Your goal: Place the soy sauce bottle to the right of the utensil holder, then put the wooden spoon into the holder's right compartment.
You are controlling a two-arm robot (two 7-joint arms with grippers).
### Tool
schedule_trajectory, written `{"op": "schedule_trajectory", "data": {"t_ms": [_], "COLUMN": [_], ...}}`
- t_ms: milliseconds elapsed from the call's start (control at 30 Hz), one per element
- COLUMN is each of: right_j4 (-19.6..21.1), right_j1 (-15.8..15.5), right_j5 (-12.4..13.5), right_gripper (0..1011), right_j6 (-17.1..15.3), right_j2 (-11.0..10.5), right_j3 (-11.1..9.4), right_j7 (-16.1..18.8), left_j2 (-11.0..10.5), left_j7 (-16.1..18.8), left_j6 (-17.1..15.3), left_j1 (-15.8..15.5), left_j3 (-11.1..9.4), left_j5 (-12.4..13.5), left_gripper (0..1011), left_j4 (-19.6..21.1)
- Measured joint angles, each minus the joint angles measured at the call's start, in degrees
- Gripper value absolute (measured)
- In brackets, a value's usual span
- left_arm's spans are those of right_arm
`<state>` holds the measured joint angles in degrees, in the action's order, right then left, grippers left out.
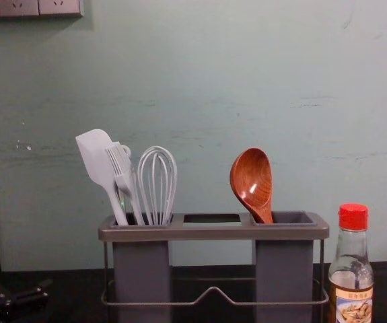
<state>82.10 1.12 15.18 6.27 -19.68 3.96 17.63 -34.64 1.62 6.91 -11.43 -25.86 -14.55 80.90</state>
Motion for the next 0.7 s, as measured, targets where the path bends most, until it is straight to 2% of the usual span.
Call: {"op": "schedule_trajectory", "data": {"t_ms": [700], "right_j4": [-0.69], "right_j1": [0.15], "right_j5": [0.09], "right_gripper": [1002], "right_j6": [0.03], "right_j2": [0.11], "right_j3": [0.10], "right_j7": [0.13], "left_j2": [0.00], "left_j7": [0.00], "left_j6": [0.00], "left_j1": [0.00], "left_j3": [0.00], "left_j5": [0.00], "left_gripper": [1005], "left_j4": [0.00]}}
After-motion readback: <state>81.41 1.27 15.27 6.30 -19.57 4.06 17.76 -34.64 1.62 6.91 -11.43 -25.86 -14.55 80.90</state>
